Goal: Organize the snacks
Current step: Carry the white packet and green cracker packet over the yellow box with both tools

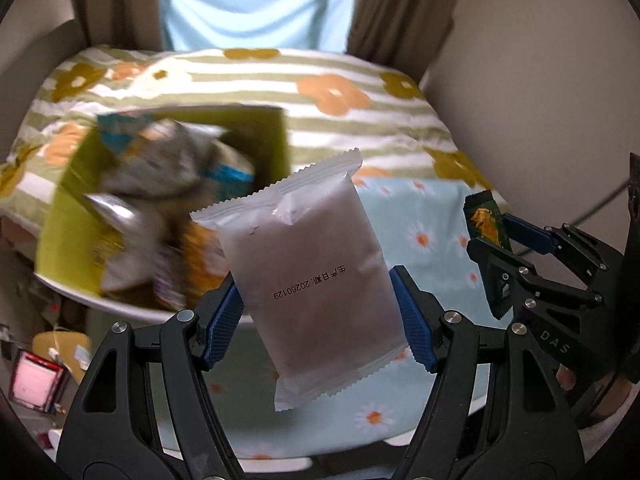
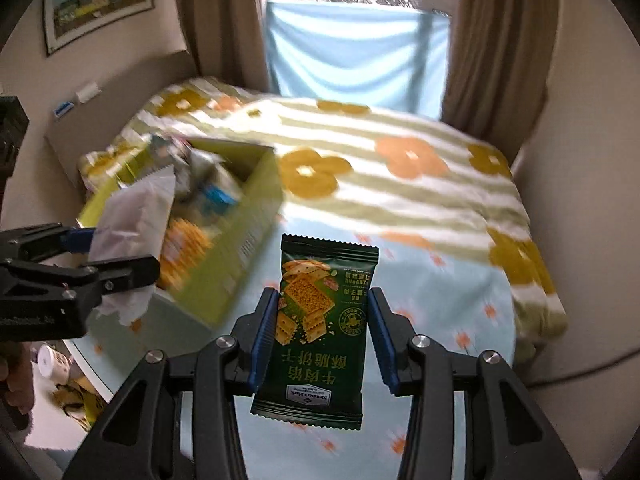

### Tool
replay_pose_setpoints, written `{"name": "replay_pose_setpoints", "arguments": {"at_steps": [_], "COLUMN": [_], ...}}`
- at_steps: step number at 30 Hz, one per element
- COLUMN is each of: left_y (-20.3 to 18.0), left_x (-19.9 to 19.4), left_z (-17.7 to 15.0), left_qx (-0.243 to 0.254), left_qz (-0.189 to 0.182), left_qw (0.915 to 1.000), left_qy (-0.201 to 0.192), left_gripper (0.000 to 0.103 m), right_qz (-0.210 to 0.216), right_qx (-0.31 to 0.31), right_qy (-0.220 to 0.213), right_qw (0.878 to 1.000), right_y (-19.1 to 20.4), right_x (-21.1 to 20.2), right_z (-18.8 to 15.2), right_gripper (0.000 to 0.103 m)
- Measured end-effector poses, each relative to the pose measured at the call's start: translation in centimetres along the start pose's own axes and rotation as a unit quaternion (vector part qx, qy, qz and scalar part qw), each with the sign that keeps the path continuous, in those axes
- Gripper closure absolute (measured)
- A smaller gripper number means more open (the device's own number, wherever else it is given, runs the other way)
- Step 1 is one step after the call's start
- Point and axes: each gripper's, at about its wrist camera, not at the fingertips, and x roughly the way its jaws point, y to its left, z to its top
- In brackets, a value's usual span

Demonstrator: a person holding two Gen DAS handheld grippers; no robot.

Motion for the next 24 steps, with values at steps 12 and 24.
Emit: {"name": "replay_pose_setpoints", "arguments": {"at_steps": [12, 24], "left_y": [16.3, 22.6], "left_x": [-0.8, 5.0], "left_z": [6.2, 8.3], "left_qx": [-0.027, 0.022], "left_qz": [0.044, 0.063], "left_qw": [0.9985, 0.9967], "left_qy": [-0.015, 0.046], "left_gripper": [0.035, 0.008], "right_qz": [0.035, 0.016], "right_qx": [-0.016, 0.035], "right_qy": [-0.016, 0.042], "right_qw": [0.999, 0.998], "right_y": [11.1, 13.2], "right_x": [5.9, 11.6], "right_z": [8.0, 9.4], "right_gripper": [0.062, 0.062]}}
